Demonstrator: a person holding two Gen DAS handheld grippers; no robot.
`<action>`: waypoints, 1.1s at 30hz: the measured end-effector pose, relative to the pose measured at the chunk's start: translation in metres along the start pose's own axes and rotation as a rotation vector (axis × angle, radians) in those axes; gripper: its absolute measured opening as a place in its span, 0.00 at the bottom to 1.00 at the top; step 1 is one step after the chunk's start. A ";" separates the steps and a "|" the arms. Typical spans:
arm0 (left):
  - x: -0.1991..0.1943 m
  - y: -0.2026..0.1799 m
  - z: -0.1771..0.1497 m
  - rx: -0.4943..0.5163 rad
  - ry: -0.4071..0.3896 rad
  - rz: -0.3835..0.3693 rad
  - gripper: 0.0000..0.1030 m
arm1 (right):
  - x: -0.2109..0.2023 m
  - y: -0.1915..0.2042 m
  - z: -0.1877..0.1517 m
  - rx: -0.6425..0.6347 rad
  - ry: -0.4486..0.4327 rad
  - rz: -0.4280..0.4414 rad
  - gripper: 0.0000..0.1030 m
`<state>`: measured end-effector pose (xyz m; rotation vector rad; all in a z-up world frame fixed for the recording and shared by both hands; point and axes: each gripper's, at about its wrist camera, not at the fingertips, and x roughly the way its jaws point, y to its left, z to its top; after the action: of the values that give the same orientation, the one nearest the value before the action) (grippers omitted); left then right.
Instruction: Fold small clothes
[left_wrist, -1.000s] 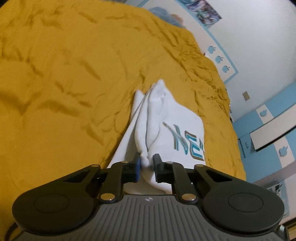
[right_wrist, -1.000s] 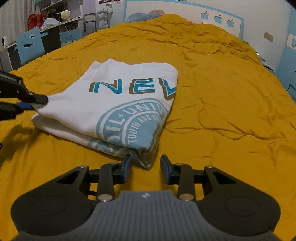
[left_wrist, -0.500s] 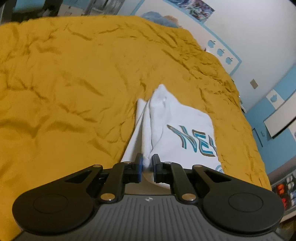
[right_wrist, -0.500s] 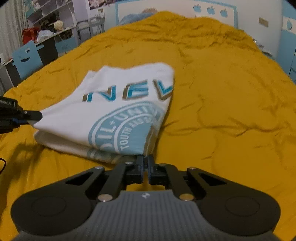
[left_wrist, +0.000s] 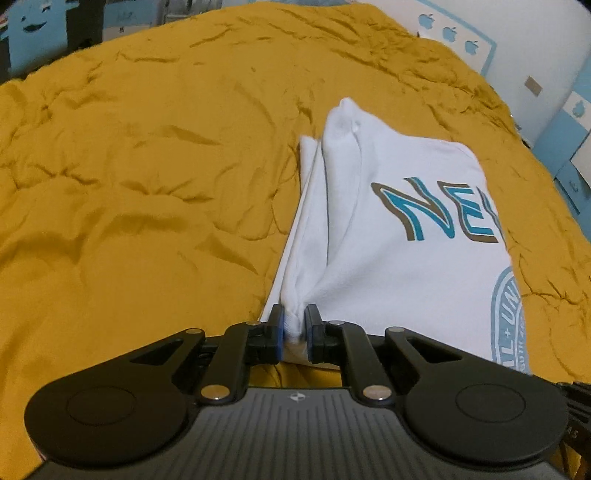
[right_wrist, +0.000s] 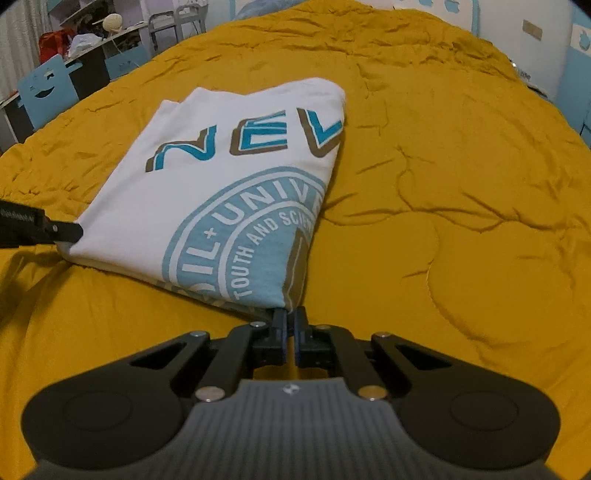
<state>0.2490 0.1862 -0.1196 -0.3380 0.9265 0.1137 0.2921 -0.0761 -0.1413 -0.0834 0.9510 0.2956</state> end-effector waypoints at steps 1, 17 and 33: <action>-0.001 0.001 0.000 -0.007 0.002 -0.002 0.13 | 0.000 -0.002 0.000 0.010 0.005 0.004 0.00; -0.025 0.014 -0.014 -0.131 0.066 0.047 0.08 | -0.024 -0.025 -0.015 0.087 0.011 0.026 0.00; -0.062 -0.001 0.019 -0.084 -0.123 -0.056 0.35 | -0.054 -0.038 0.000 0.163 -0.064 0.100 0.19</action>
<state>0.2263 0.1945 -0.0596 -0.4300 0.7915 0.1207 0.2731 -0.1242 -0.0995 0.1223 0.9142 0.3106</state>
